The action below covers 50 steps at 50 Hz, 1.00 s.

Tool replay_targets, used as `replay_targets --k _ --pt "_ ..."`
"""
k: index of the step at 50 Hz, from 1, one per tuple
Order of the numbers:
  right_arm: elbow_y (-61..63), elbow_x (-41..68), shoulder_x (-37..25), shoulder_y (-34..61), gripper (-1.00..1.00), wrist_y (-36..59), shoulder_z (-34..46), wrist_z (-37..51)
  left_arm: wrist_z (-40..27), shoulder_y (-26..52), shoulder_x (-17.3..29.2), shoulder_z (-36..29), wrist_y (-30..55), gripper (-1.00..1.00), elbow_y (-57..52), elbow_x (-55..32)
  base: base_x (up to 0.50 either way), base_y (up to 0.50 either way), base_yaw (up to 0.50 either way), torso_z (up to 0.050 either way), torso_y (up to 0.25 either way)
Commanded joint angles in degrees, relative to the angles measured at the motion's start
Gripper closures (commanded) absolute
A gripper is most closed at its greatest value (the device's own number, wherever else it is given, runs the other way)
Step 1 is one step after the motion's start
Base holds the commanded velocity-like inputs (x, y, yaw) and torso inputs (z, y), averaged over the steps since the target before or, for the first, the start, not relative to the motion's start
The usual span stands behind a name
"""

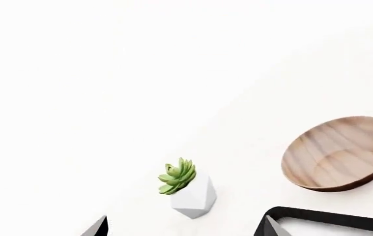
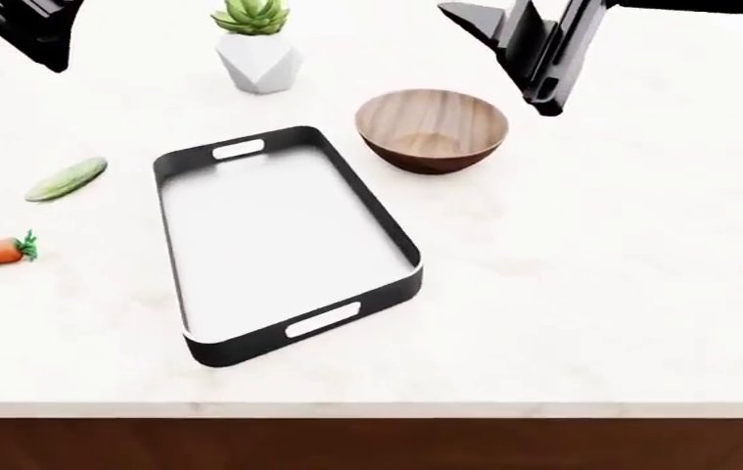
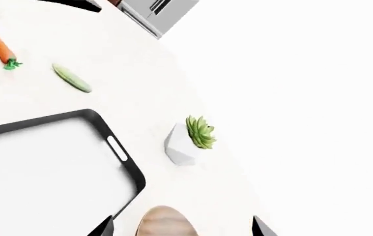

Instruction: Place the two vegetables and bowl onto the tray for setting up a vegetable dip station.

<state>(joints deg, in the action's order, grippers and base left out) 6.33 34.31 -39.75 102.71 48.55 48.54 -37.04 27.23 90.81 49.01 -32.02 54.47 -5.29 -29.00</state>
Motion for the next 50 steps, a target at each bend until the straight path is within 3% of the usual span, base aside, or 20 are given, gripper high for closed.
replay_targets --k 1,15,24,29,33,40,44,45,50 --pt "-5.4 -5.4 1.8 3.2 -1.0 -4.9 4.6 -4.6 2.7 4.6 -0.7 -5.4 -1.6 -1.0 5.7 4.6 0.37 0.4 0.0 0.05 0.084" --pt "-12.1 -6.4 4.9 4.7 -1.0 -6.2 4.8 -5.7 4.2 6.8 -2.2 -8.3 -3.2 -1.0 9.1 7.4 0.38 0.38 0.0 0.05 0.084" --pt "-16.1 -6.3 7.2 6.3 -1.0 -5.4 4.2 -5.6 6.3 8.7 -3.6 -10.4 -4.2 -1.0 11.1 8.7 0.5 0.03 0.0 0.05 0.082" --pt "-16.4 -4.9 7.5 6.0 -1.0 -4.6 2.1 -4.0 6.6 8.6 -3.8 -10.8 -4.2 -1.0 10.9 8.8 0.5 0.0 0.0 0.007 0.004" --pt "-14.2 -5.4 6.1 7.1 -1.0 -3.6 4.7 -7.4 8.0 10.2 -4.4 -12.1 -4.1 -1.0 11.9 9.5 0.0 0.0 0.0 0.0 0.0" --pt "-11.1 -2.5 5.2 11.5 -1.0 4.0 8.0 -14.4 14.3 12.7 -2.3 -18.4 -0.1 -1.0 10.0 11.3 0.0 0.0 0.0 0.0 0.0" --pt "-13.5 -3.1 5.6 13.7 -1.0 2.9 9.8 -18.8 23.1 19.5 0.0 -23.8 8.6 -1.0 8.7 11.7 0.0 0.0 0.0 0.0 0.0" --pt "-15.8 -3.7 6.9 14.8 -1.0 2.2 10.2 -19.8 28.1 23.0 0.9 -28.0 11.8 -1.0 8.9 12.5 0.0 0.0 0.0 0.0 0.0" --pt "-21.2 -4.7 9.4 16.4 -1.0 -1.6 9.6 -21.4 38.8 27.9 5.1 -37.6 13.0 -1.0 9.2 15.5 0.0 0.0 0.0 0.0 0.003"
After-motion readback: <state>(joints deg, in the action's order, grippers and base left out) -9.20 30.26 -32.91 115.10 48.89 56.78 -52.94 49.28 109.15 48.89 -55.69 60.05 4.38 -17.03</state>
